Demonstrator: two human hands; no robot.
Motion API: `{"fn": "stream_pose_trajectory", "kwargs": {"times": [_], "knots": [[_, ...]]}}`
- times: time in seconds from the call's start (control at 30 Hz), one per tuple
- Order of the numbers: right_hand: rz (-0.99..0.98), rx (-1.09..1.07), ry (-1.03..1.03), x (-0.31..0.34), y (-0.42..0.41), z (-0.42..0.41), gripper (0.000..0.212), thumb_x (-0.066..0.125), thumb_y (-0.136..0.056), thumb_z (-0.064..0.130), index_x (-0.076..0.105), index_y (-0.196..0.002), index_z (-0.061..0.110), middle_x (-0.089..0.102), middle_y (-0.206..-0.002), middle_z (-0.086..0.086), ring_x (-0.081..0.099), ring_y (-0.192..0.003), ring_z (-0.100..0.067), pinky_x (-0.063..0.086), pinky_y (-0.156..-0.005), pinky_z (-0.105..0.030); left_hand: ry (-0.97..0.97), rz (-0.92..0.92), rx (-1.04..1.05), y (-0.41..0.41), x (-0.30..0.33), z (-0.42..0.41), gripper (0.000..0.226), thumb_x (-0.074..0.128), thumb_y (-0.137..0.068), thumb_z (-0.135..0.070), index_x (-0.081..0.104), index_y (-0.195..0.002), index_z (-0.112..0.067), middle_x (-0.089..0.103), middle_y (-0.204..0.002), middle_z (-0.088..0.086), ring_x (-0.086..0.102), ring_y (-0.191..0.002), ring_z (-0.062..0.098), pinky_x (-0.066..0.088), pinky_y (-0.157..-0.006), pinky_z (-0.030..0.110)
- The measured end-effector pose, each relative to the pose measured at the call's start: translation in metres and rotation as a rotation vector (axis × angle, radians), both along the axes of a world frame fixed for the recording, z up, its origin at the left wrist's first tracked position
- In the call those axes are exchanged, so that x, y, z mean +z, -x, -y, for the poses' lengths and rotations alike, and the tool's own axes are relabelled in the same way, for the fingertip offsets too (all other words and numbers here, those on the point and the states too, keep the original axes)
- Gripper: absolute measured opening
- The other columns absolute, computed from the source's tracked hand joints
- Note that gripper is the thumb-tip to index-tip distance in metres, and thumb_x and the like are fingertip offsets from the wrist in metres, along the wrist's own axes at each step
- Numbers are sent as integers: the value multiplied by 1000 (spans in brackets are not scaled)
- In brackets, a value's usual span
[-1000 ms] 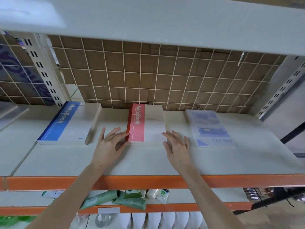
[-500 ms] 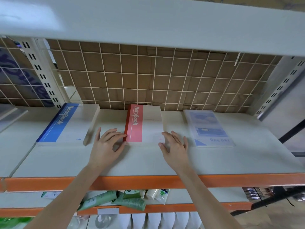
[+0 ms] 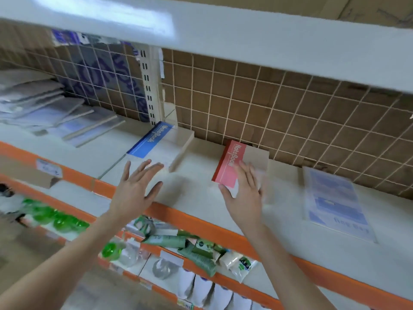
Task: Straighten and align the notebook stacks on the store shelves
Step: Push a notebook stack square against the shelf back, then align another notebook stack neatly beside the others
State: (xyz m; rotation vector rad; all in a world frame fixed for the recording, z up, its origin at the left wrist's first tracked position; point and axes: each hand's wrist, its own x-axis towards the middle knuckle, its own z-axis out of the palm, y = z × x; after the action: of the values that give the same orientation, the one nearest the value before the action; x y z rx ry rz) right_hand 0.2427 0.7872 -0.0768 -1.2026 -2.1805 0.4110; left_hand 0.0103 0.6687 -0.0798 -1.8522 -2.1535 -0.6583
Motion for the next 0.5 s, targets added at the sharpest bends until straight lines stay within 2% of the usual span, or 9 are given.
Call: {"fn": "stream_pose_trajectory", "kwargs": {"times": [0.07,0.13,0.2,0.27,0.4,0.5], "knots": [[59,143,-8,3,39,18,61,54,-93,39,32,-146,20,22,-156,6,6,-146,-13,-2,-115,-40,65,-25,97,22,-3,34,74,12,-96,-57,57,-127,-6,60,-128,7,48,-126,34,24,-107,60],[146,250,-6,2,75,39,64,50,-94,43,24,-148,23,12,-159,7,-3,-146,-10,-6,-115,-42,124,-30,210,44,-5,67,77,10,-94,-61,54,-131,-9,55,-134,7,44,-130,32,23,-108,60],[211,324,-6,0,108,59,66,47,-95,45,16,-150,25,4,-160,7,-8,-146,-11,-14,-113,-43,143,-9,321,69,-5,98,75,16,-91,-62,50,-136,-11,49,-140,7,39,-134,32,23,-109,60],[259,390,-4,-1,140,78,68,44,-96,45,10,-152,26,-2,-160,6,-12,-146,-12,-15,-113,-44,142,13,403,99,-3,127,71,22,-87,-56,46,-139,-14,44,-144,6,33,-137,30,18,-110,58],[253,455,-21,0,210,107,67,44,-96,46,12,-151,24,-1,-160,5,-10,-146,-12,-14,-113,-40,95,-11,493,178,1,182,60,36,-89,-47,47,-138,-14,44,-144,8,34,-137,32,16,-112,59],[238,446,-24,-3,276,129,68,46,-95,46,14,-151,24,2,-160,5,-7,-146,-12,-12,-112,-38,71,14,571,245,2,223,53,49,-95,-39,42,-141,-14,36,-149,7,25,-142,26,7,-116,51]]}}
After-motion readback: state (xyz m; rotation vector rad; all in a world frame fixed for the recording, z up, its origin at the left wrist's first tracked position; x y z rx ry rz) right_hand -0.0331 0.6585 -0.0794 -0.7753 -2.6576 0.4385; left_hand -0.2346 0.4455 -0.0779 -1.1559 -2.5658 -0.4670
